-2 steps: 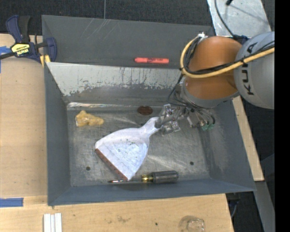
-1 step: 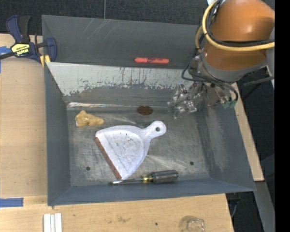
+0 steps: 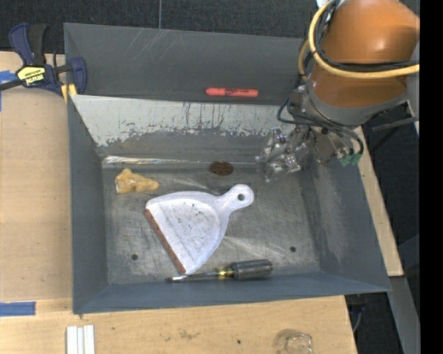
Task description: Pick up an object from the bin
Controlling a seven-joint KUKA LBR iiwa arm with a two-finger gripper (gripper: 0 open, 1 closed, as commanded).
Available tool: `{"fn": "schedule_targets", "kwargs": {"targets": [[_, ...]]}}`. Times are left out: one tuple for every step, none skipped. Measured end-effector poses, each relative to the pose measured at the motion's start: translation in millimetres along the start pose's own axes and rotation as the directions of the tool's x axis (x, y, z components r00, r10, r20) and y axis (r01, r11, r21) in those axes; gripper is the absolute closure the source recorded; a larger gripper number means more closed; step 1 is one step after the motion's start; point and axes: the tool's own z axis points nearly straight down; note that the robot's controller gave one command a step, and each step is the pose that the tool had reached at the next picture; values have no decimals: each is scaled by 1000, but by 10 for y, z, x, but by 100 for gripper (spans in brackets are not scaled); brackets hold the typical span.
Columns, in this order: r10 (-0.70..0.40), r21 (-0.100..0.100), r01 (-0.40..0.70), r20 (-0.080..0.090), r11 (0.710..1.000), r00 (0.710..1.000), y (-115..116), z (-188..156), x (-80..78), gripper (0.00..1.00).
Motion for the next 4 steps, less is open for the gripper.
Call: {"fn": "schedule_targets", "kwargs": {"targets": [[91,1,-91,4,996,996,143,369,-68,100],[-3,-1,3,-1,1000,1000,562,1187,-365,0],[-2,-1,2,0,1000,1000,559,1182,-368,0],[-172,1,172,4,985,985,536,1337,-266,0]]}}
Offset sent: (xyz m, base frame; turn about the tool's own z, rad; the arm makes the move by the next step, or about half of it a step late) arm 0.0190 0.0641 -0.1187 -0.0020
